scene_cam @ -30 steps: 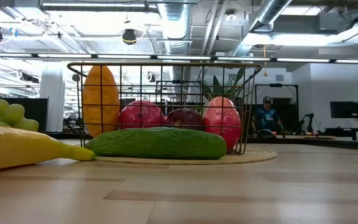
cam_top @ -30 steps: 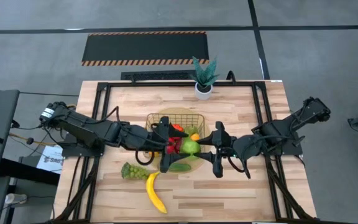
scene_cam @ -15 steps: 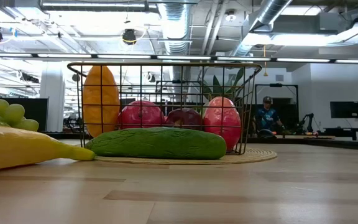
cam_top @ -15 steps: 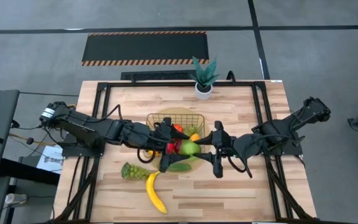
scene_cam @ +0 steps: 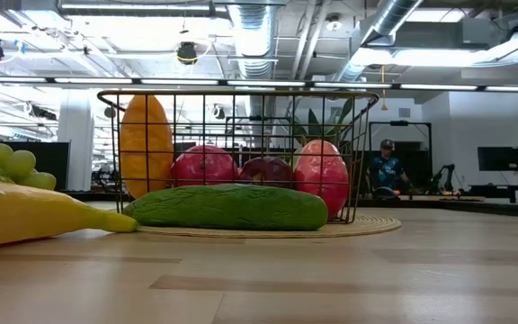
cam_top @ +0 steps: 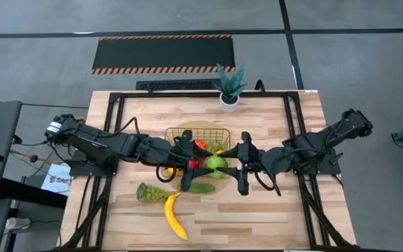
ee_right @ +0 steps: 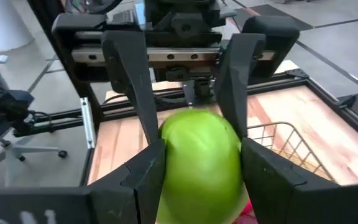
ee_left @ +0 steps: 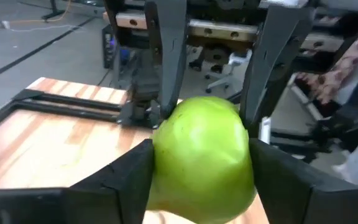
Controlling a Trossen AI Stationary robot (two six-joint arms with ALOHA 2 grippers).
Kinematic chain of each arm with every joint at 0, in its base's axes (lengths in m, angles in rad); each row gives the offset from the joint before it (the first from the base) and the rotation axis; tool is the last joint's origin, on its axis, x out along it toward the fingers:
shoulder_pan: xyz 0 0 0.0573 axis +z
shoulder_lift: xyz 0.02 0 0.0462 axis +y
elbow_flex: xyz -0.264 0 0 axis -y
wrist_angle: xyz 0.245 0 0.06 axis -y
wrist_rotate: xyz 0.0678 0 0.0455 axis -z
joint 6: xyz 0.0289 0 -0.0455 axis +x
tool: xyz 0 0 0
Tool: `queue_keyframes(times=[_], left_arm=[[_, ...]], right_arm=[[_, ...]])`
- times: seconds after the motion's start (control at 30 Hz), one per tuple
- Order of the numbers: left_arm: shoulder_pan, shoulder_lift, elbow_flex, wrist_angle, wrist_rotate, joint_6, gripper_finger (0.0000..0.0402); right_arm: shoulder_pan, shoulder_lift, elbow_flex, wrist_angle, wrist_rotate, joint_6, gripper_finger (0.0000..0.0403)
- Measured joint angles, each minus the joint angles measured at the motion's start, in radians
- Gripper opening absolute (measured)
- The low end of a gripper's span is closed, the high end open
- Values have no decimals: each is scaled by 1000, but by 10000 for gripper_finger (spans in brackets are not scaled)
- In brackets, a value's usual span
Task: Build produce basket
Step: Put the pear into the silver basket
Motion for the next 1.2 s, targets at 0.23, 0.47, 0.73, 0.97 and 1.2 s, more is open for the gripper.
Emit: queue_keyframes(times=[0.23, 0.47, 0.73, 0.97, 1.2], left_arm=[[50, 0, -2, -110, -94, 3, 212], [140, 0, -2, -326, -166, -5, 211], [240, -1, -72, -601, -256, -244, 211], [254, -1, -203, -573, -197, -256, 210], [253, -1, -269, -583, -165, -301, 220]], right_arm=[[7, -60, 2, -35, -27, 5, 219], [30, -143, 2, -113, -20, 78, 215], [82, -155, 1, -139, -20, 100, 214], [81, -129, 0, -161, -20, 100, 214], [72, -131, 0, -185, -20, 100, 214]])
